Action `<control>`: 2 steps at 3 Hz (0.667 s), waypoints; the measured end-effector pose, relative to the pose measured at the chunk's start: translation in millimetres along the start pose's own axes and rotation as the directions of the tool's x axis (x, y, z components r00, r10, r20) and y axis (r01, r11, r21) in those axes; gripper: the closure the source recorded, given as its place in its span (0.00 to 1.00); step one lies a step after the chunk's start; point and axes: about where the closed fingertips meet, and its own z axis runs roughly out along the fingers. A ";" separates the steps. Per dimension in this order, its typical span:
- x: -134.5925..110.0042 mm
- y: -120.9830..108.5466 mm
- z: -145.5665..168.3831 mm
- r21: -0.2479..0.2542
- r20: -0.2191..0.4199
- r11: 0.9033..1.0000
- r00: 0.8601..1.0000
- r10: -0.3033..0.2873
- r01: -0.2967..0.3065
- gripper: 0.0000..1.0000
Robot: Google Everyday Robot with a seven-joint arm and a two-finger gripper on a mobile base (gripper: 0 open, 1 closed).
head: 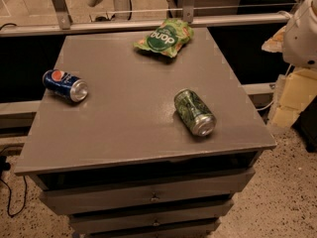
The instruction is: Place pepsi can upright
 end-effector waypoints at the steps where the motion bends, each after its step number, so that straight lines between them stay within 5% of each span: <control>1: -2.2 -1.1 -0.9 0.003 0.011 1.000 1.000 -0.001 0.001 0.00; 2: -52.7 -11.4 22.7 -0.015 0.083 0.999 0.996 -0.034 0.035 0.00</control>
Offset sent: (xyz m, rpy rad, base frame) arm 0.0743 0.1306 -0.0261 0.1760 -0.0038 0.1454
